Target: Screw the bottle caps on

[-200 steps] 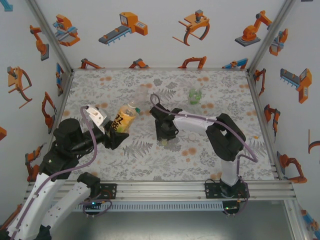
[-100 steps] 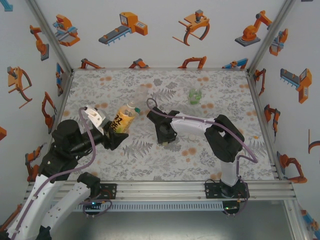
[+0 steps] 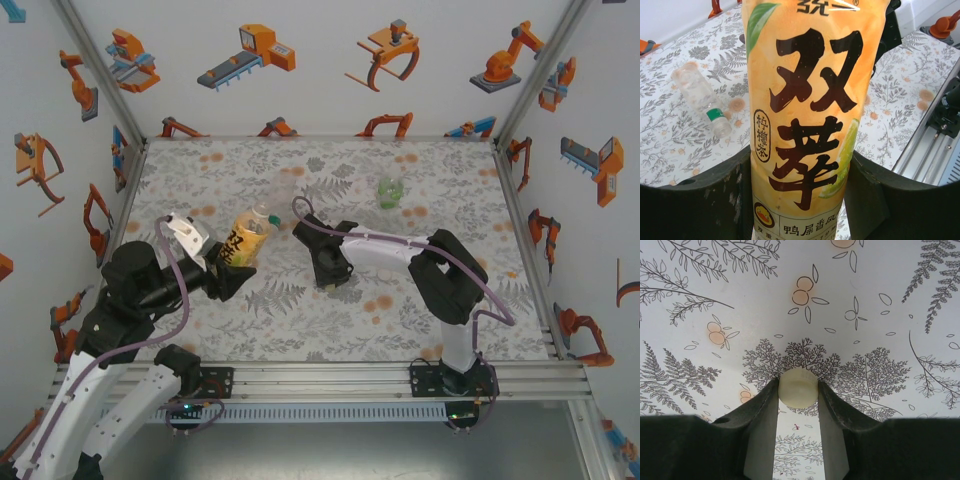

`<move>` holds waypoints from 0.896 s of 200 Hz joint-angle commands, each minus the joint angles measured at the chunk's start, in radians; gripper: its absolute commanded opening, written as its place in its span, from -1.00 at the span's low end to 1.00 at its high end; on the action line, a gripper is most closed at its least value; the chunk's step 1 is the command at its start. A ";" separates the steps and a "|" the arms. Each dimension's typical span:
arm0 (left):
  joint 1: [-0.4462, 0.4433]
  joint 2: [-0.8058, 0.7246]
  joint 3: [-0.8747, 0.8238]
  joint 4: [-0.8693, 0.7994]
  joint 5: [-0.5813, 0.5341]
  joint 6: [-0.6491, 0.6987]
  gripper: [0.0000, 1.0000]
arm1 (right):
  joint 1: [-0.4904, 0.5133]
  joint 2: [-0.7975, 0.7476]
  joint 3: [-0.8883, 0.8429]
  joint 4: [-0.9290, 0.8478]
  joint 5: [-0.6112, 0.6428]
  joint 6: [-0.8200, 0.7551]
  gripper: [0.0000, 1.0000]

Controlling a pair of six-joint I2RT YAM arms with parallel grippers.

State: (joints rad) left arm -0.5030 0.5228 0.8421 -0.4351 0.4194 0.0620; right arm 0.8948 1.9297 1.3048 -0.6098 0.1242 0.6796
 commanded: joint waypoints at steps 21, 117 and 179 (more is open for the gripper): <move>0.005 0.023 -0.007 -0.020 0.065 0.074 -1.00 | -0.010 -0.121 -0.007 -0.056 -0.052 -0.056 -0.51; -0.010 0.165 0.035 -0.115 0.219 0.302 -1.00 | -0.031 -0.643 -0.159 0.096 -0.115 -0.372 -0.65; -0.114 0.230 0.076 -0.141 0.208 0.371 -1.00 | -0.031 -0.938 -0.157 0.157 -0.385 -0.701 -0.71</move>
State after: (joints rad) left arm -0.5705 0.7353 0.8684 -0.5598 0.6071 0.3737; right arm 0.8654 1.0206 1.0828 -0.4553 -0.0986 0.1795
